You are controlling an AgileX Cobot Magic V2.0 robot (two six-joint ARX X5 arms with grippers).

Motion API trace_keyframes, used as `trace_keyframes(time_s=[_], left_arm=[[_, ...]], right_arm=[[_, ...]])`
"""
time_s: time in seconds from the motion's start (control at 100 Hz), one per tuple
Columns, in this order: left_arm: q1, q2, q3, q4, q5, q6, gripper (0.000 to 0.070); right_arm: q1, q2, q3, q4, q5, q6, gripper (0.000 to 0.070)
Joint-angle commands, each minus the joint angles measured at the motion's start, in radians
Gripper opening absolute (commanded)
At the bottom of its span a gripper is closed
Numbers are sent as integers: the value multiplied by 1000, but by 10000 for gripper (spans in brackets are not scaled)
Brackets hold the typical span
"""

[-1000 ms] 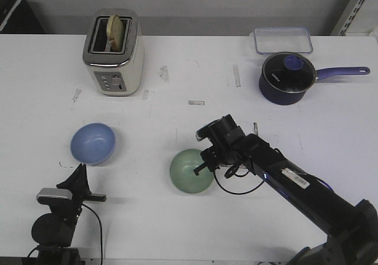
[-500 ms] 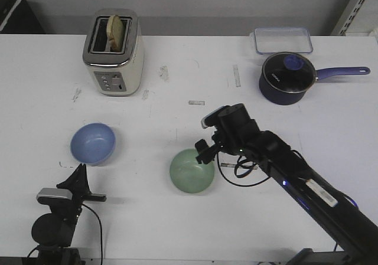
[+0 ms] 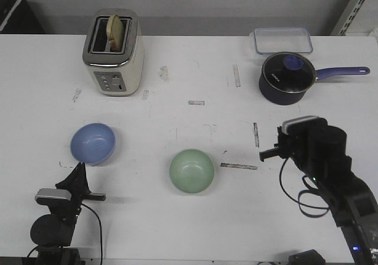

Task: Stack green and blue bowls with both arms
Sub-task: 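Release the green bowl and retract the right gripper to rest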

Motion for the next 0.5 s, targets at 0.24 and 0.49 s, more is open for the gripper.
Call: trace_keyframes(time_s=[0.24, 0.49], left_arm=[[1, -2, -18, 63, -2, -7, 1], [1, 1, 82, 79, -3, -13, 1]], right_arm=[[-117, -389, -416, 149, -25, -41, 0], [-117, -603, -586, 212, -68, -44, 0]])
